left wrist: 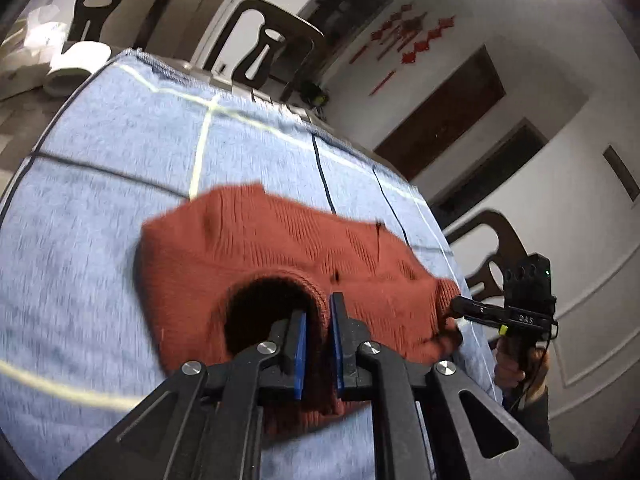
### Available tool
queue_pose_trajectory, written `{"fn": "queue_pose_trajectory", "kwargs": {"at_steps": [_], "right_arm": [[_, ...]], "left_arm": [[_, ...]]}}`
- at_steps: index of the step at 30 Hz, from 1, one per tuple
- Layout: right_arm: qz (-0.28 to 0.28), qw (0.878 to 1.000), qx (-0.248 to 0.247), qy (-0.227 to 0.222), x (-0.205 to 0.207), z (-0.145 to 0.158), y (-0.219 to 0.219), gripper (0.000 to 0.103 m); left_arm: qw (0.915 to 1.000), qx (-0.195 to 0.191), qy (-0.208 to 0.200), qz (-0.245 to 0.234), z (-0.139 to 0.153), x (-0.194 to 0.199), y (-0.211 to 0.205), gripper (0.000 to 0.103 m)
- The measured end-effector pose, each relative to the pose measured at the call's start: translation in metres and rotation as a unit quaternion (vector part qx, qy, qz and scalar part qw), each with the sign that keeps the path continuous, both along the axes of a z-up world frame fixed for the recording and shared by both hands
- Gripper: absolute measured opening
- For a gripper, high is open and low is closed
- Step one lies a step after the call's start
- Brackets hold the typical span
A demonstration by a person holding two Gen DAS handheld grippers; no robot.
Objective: Fold small clothes
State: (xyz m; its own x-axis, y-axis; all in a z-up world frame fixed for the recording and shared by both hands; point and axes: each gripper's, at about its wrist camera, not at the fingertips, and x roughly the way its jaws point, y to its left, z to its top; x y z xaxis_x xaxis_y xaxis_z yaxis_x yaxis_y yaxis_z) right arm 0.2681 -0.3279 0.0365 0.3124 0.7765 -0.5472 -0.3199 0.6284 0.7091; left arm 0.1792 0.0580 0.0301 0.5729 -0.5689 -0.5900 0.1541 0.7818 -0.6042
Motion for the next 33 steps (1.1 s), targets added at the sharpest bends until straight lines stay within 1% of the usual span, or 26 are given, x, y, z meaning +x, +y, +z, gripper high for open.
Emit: {"fn": "queue_pose_trajectory", "kwargs": {"at_steps": [1,2,3,4,6,7,8,10,12,13,14,16,17,19,21,23,24,25,26,28,30,31,33], "right_arm": [[-0.014,1.000,0.008,-0.007,0.005,0.004,-0.003,0.019],[-0.028,0.999,0.011,-0.016,0.009,0.007,-0.006,0.025],[-0.042,0.999,0.009,-0.024,0.012,0.011,-0.009,0.026],[-0.049,0.998,0.008,-0.027,0.013,0.013,-0.011,0.027],[-0.061,0.997,0.006,-0.036,0.012,0.016,-0.016,0.027],[-0.064,0.997,0.004,-0.041,0.010,0.017,-0.018,0.027],[-0.066,0.997,-0.002,-0.049,0.008,0.016,-0.020,0.027],[-0.073,0.995,-0.032,-0.058,0.004,0.014,-0.022,0.027],[-0.070,0.993,-0.068,-0.062,0.005,0.008,-0.015,0.027],[-0.066,0.992,-0.086,-0.062,0.006,0.006,-0.012,0.027],[-0.063,0.990,-0.107,-0.062,0.008,0.002,-0.007,0.027],[-0.060,0.986,-0.140,-0.062,0.012,-0.003,-0.001,0.027],[-0.058,0.985,-0.154,-0.060,0.016,-0.006,0.002,0.027],[-0.053,0.982,-0.173,-0.053,0.023,-0.013,0.007,0.027],[-0.054,0.977,-0.201,-0.046,0.029,-0.018,0.011,0.027],[-0.048,0.974,-0.214,-0.046,0.031,-0.019,0.013,0.027],[-0.049,0.974,-0.218,-0.048,0.030,-0.018,0.013,0.023],[-0.052,0.972,-0.221,-0.053,0.030,-0.015,0.013,0.002],[-0.053,0.973,-0.215,-0.064,0.029,-0.010,0.012,0.002],[-0.061,0.975,-0.198,-0.083,0.027,0.000,0.009,0.002],[-0.073,0.972,-0.204,-0.096,0.028,0.003,0.005,0.002],[-0.078,0.971,-0.206,-0.091,0.031,0.000,0.004,0.002],[-0.089,0.967,-0.224,-0.079,0.039,-0.012,0.001,0.002]], "left_arm": [[0.9999,-0.005,-0.003,0.011,0.003,0.007,0.002,0.013],[0.9995,-0.007,-0.009,0.028,0.006,0.015,0.006,0.013],[0.9987,-0.005,-0.011,0.050,0.008,0.021,0.013,0.013],[0.9974,-0.004,-0.010,0.072,0.009,0.026,0.020,0.013],[0.9956,-0.002,-0.009,0.093,0.010,0.032,0.031,0.016],[0.9943,0.011,-0.009,0.106,0.012,0.032,0.035,0.022],[0.9932,0.021,-0.013,0.114,0.013,0.029,0.039,0.024],[0.9924,0.033,-0.021,0.116,0.015,0.024,0.041,0.025],[0.9908,0.055,-0.026,0.121,0.016,0.021,0.041,0.030],[0.9905,0.065,-0.029,0.118,0.016,0.021,0.039,0.035],[0.9901,0.078,-0.026,0.114,0.013,0.022,0.035,0.036],[0.9891,0.106,-0.012,0.101,0.007,0.033,0.023,0.036],[0.9885,0.120,-0.011,0.091,0.004,0.038,0.018,0.037],[0.9841,0.156,-0.001,0.085,-0.002,0.048,0.007,0.037],[0.9831,0.168,0.015,0.072,-0.010,0.057,-0.002,0.037],[0.9798,0.185,0.036,0.067,-0.019,0.066,-0.008,0.036],[0.9781,0.194,0.042,0.064,-0.023,0.069,-0.011,0.036],[0.9776,0.197,0.041,0.061,-0.024,0.068,-0.014,0.030],[0.9772,0.201,0.037,0.058,-0.024,0.068,-0.017,0.014],[0.9768,0.204,0.022,0.062,-0.019,0.064,-0.020,0.012],[0.9776,0.196,-0.007,0.076,-0.010,0.058,-0.018,0.010],[0.9780,0.190,-0.018,0.085,-0.007,0.056,-0.014,0.008],[0.9759,0.189,-0.027,0.106,-0.007,0.055,-0.007,0.008]]}}
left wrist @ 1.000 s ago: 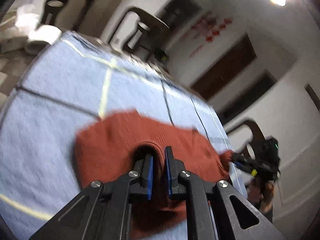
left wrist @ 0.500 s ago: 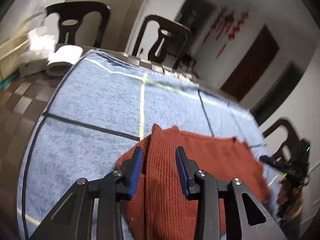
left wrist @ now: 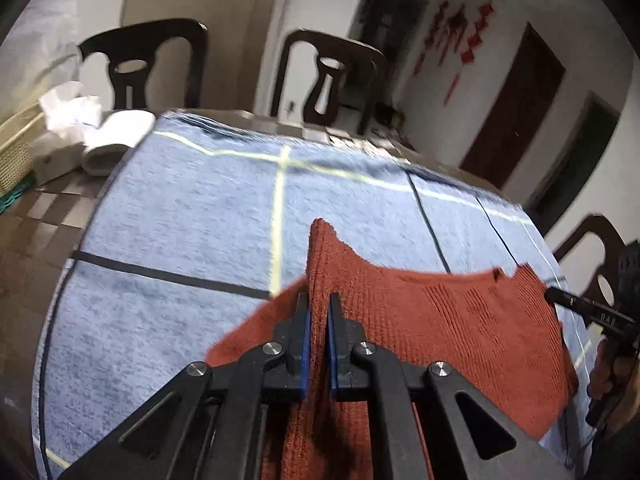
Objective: Fold small clothes
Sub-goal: 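Lower the hem onto the sweater and open both grippers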
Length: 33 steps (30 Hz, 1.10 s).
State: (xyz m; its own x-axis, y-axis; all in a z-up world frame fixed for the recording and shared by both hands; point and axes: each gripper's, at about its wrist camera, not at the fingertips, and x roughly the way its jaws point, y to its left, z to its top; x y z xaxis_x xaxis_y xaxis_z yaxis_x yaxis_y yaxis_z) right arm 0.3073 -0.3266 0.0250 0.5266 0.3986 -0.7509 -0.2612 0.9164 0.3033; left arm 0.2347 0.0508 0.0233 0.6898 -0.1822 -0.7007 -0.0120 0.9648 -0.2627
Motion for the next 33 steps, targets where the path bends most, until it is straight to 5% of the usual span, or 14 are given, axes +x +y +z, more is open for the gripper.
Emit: {"fn": "queue_pose_trajectory", "kwargs": {"at_steps": [6,14,18,24,28,33], "right_arm": [[-0.016,1.000,0.000,0.011,-0.002,-0.006,-0.007,0.006],[0.011,0.997,-0.044,-0.060,-0.073,0.035,0.012,0.017],[0.049,0.995,-0.062,-0.063,-0.113,0.024,0.035,0.017],[0.084,0.991,-0.089,-0.047,-0.124,-0.009,0.061,0.017],[0.071,0.992,-0.092,-0.056,-0.126,0.001,0.057,0.017],[0.103,0.989,-0.074,-0.079,-0.140,0.010,0.076,0.017]], "left_arm": [[0.9991,0.027,0.031,0.010,-0.021,0.005,-0.002,0.010],[0.9995,0.029,0.001,0.008,0.009,-0.034,0.005,0.013],[0.9989,0.027,-0.027,-0.026,0.023,-0.078,-0.012,0.017],[0.9945,0.020,-0.007,-0.102,0.001,-0.103,-0.063,0.018],[0.9930,0.046,0.015,-0.108,-0.015,-0.095,-0.080,0.018],[0.9923,0.037,-0.010,-0.118,0.006,-0.100,-0.094,0.019]]}}
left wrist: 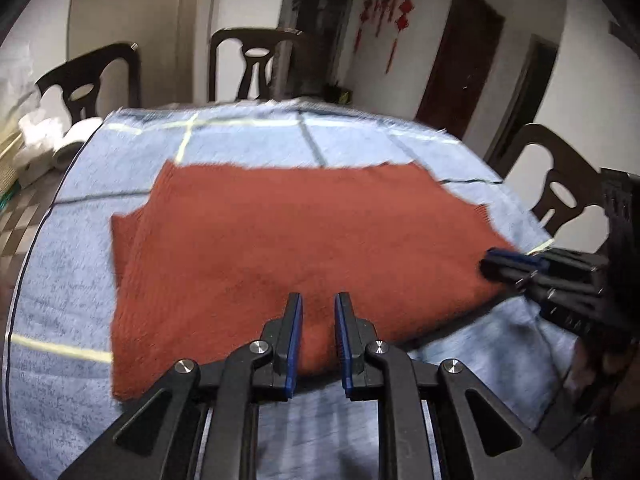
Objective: Fold small clothes
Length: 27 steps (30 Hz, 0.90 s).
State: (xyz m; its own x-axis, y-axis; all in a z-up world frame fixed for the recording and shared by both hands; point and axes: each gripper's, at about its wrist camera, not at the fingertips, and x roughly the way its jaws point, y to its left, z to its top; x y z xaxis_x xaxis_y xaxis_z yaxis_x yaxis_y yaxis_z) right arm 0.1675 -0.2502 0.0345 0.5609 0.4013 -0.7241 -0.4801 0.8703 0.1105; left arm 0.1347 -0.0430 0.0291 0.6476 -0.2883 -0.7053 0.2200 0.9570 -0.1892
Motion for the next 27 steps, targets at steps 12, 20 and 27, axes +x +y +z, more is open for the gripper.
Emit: {"fn": "queue_pose_trajectory", "kwargs": {"at_steps": [12,20,27], "right_arm": [[-0.008,0.999,-0.029,-0.011,-0.003,-0.002,-0.002,0.017],[-0.077,0.996,-0.046,-0.004,0.012,-0.019,-0.037,0.017],[-0.080,0.996,-0.035,-0.011,0.010,-0.002,-0.044,0.017]], "left_arm": [[0.9996,0.023,0.010,-0.013,-0.007,-0.001,-0.017,0.019],[0.9953,0.073,-0.003,0.064,-0.008,0.001,0.021,0.019],[0.9938,0.079,-0.005,0.078,-0.009,-0.004,0.031,0.019]]}}
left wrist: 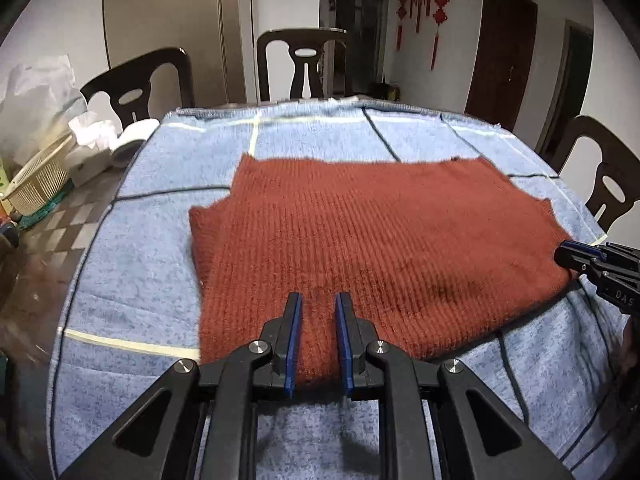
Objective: Fold small clothes
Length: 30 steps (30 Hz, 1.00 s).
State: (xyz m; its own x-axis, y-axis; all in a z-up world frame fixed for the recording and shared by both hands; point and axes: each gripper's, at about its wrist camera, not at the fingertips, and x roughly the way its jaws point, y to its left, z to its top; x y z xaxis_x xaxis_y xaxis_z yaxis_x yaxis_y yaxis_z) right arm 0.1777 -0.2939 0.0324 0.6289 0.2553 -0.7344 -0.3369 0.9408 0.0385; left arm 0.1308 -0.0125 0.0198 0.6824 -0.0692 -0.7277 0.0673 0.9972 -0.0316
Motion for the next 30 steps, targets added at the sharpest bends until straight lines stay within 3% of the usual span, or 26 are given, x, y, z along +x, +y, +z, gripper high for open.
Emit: {"fn": "queue_pose_trajectory", "kwargs": {"at_steps": [4,8,30], "right_arm": [[-0.013,1.000,-0.003,0.000,0.006,0.000,-0.006,0.017],[-0.022,1.000,0.000,0.021,0.012,-0.014,-0.012,0.017],[-0.016,1.000,-0.011,0.017,0.012,-0.014,-0.009,0.018]], "left_arm": [[0.9997,0.008,-0.016,0.015,0.008,0.000,0.010,0.019],[0.9992,0.007,0.010,0.037,-0.006,0.011,0.023,0.019],[0.9996,-0.003,0.010,0.027,-0.010,0.013,0.025,0.019]]}}
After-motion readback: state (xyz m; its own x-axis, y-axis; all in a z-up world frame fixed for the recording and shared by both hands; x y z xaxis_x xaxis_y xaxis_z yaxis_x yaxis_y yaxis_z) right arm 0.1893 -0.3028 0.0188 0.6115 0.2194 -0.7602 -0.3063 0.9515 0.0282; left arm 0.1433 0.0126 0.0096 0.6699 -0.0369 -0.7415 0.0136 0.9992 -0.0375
